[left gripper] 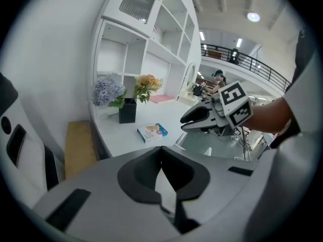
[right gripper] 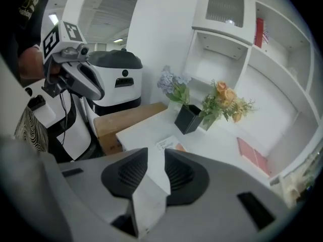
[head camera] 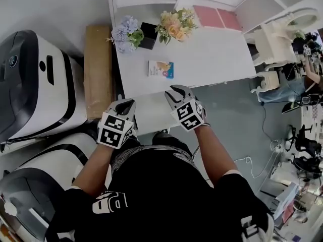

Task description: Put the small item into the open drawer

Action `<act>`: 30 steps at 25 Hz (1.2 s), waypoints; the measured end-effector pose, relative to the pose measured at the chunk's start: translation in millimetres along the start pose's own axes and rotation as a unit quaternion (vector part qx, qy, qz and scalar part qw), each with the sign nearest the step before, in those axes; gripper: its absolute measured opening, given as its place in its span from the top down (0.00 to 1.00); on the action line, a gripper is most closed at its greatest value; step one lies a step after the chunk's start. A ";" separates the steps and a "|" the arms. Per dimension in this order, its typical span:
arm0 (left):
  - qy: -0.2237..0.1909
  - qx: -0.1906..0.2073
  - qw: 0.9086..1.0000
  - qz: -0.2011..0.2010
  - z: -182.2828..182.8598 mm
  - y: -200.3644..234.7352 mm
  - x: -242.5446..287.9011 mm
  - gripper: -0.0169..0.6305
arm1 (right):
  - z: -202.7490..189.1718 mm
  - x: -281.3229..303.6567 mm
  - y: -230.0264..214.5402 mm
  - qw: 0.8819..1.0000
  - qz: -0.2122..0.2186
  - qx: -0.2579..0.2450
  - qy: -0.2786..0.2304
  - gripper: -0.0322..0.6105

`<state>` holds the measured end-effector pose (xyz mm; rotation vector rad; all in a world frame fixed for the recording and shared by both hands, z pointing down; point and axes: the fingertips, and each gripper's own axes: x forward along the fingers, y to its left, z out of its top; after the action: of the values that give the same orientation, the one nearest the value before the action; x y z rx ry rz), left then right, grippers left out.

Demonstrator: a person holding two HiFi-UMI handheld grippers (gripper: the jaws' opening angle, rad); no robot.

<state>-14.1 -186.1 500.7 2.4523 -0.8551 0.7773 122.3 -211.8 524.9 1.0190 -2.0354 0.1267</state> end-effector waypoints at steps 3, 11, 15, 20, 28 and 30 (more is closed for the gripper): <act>0.003 -0.018 1.000 0.018 0.8 3.1 6.2 0.95 | -2.0 18.6 -12.7 1.000 0.016 -0.025 0.002 0.78; 0.001 -0.055 0.997 0.057 0.2 -0.7 7.3 0.95 | -19.9 70.5 -36.1 0.990 0.066 -0.119 0.030 0.71; 0.007 -0.069 0.993 0.092 -7.5 3.7 -0.7 0.95 | -22.4 95.4 -45.8 0.981 0.091 -0.164 0.039 0.67; 0.008 -0.090 0.989 0.118 -15.7 6.8 -9.6 0.95 | -16.6 118.9 -47.3 0.970 0.133 -0.198 0.046 0.57; 0.004 -0.122 0.981 0.148 -29.0 5.3 -23.4 0.95 | -20.5 158.7 -45.4 0.949 0.193 -0.233 0.082 0.40; 0.005 -0.130 0.979 0.155 -34.1 4.8 -26.6 0.95 | -24.0 166.0 -47.2 0.945 0.206 -0.235 0.095 0.37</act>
<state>-47.1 -159.5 510.7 2.1127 -1.2684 0.7285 117.4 -335.5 647.5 0.2677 -1.9415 -0.0430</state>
